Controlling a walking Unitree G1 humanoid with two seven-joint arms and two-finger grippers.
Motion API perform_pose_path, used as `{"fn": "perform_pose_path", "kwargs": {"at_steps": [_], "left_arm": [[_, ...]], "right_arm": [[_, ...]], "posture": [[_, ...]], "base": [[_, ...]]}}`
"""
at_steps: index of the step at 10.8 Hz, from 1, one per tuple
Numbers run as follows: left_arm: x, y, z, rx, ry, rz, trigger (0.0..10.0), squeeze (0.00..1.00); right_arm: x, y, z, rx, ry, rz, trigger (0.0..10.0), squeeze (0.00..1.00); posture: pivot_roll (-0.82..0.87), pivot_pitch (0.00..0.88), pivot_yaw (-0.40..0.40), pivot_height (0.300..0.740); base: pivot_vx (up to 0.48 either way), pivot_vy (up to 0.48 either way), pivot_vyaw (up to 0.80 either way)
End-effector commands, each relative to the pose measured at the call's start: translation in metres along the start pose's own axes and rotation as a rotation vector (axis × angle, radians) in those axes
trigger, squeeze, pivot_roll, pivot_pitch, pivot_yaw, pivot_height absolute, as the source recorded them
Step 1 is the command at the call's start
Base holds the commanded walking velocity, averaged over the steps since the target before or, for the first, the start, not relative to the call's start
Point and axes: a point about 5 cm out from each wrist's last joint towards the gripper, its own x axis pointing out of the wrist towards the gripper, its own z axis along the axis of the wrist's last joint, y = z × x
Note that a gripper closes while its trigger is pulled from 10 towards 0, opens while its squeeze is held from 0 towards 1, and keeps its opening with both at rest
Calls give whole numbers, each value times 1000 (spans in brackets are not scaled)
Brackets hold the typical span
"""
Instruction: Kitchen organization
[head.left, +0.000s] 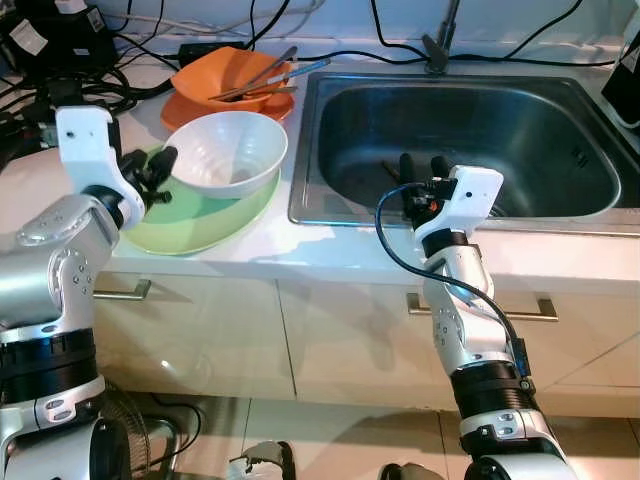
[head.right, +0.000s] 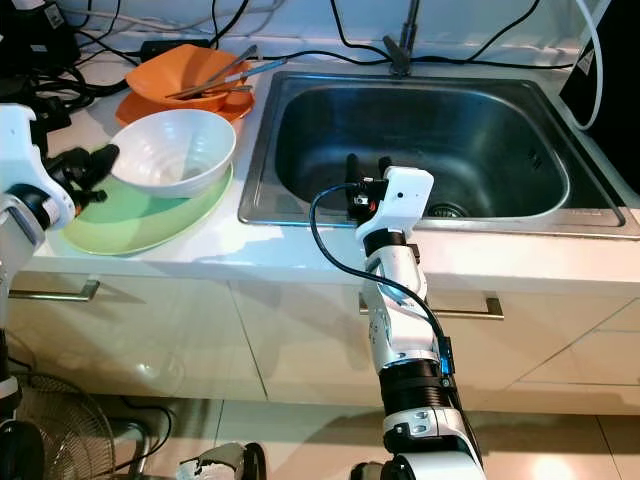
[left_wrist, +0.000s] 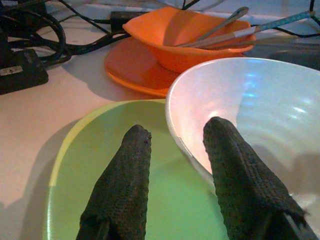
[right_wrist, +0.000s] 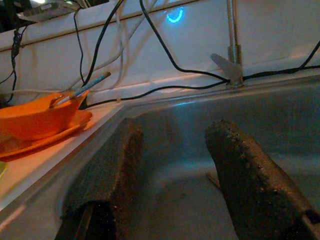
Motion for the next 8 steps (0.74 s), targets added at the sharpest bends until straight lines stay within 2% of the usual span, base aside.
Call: {"fn": "perform_pose_path", "kwargs": {"at_steps": [1, 8], "left_arm": [[-1, -4, 0, 1, 10, -16, 10000, 0], [7, -21, -22, -83, 123, -71, 10000, 0]], "right_arm": [[-3, -1, -5, 8, 20, -10, 10000, 0], [-3, -2, -4, 9, 17, -22, 10000, 0]], "posture": [[140, 76, 51, 740], [131, 78, 60, 740]], "base": [[0, 0, 0], [0, 0, 0]]}}
